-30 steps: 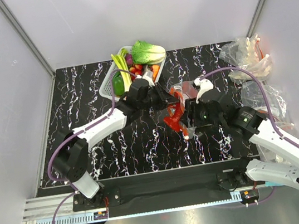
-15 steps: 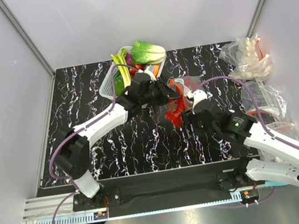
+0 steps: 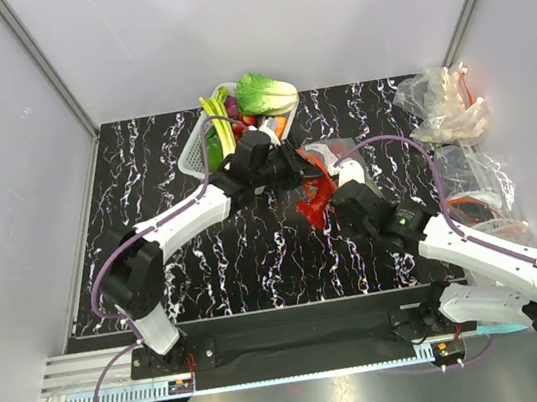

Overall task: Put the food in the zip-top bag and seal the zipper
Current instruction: Place the fake lobster in the zipper food storage bag.

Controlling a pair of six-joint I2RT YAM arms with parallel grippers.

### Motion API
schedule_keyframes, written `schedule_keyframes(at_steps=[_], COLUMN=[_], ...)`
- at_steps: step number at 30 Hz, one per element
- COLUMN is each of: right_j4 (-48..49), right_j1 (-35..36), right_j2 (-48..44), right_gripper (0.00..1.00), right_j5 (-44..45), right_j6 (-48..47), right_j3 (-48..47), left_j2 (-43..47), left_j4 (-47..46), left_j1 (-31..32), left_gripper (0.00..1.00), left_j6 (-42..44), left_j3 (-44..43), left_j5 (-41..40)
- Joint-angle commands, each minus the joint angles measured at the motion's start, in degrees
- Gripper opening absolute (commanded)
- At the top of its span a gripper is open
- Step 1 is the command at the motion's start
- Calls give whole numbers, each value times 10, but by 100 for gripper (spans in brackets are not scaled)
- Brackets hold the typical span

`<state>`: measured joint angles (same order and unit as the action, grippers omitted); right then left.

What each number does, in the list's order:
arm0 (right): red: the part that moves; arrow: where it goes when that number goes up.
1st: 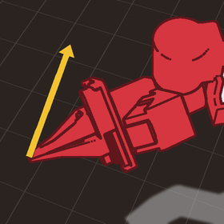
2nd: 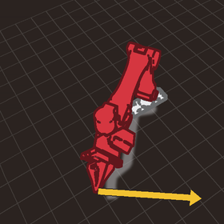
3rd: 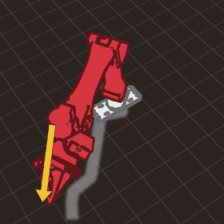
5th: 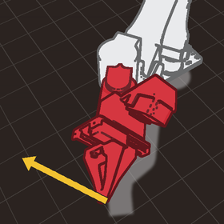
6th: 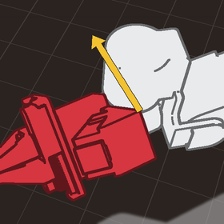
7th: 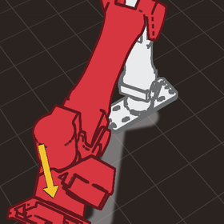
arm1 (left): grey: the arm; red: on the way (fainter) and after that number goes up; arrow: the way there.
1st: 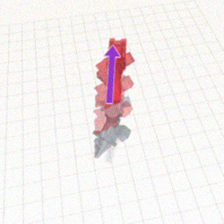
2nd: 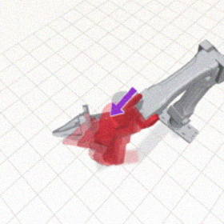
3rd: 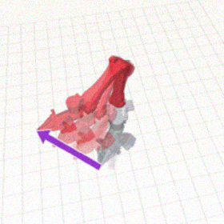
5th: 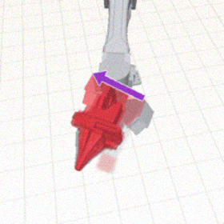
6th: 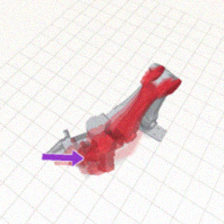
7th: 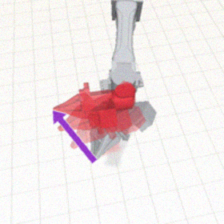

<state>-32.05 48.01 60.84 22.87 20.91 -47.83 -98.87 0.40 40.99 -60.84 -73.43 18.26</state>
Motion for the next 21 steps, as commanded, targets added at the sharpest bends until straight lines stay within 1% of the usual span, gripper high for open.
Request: schedule_keyframes(at_steps=[1, 2, 4, 8, 11, 15, 19, 20, 21], right_j4=[66, 70, 85, 87, 77, 74, 52, 52, 53], right_j1=[8, 10, 31, 73, 100, 111, 121, 124, 125], right_j2=[-2, -4, -16, -48, -65, -78, -46, -39, -27], right_gripper=[11, 0, 0, 0, 0, 0, 0, 0, 0], right_j5=[-7, -17, -40, -69, -93, -150, -173, -169, -161], right_j6=[-22, -31, -43, -41, -29, -17, -10, -9, -7], right_j3=[5, 5, 11, 9, -6, -22, -28, -24, -20], left_j2=[2, 1, 4, 17, 33, 54, 70, 72, 73], left_j4=[-38, -36, -30, 25, 31, 26, 16, -2, -25], left_j1=[-7, -10, -13, -13, -13, -12, -15, -20, -24], left_gripper=[0, 0, 0, 0, 0, 1, 4, 4, 3], left_j6=[2, 2, 5, 33, 40, 35, -2, -24, -70], left_j3=[-34, -33, -35, -47, -39, -23, 2, 23, 34], left_j5=[20, 21, 21, -11, -30, -58, -83, -72, -52])
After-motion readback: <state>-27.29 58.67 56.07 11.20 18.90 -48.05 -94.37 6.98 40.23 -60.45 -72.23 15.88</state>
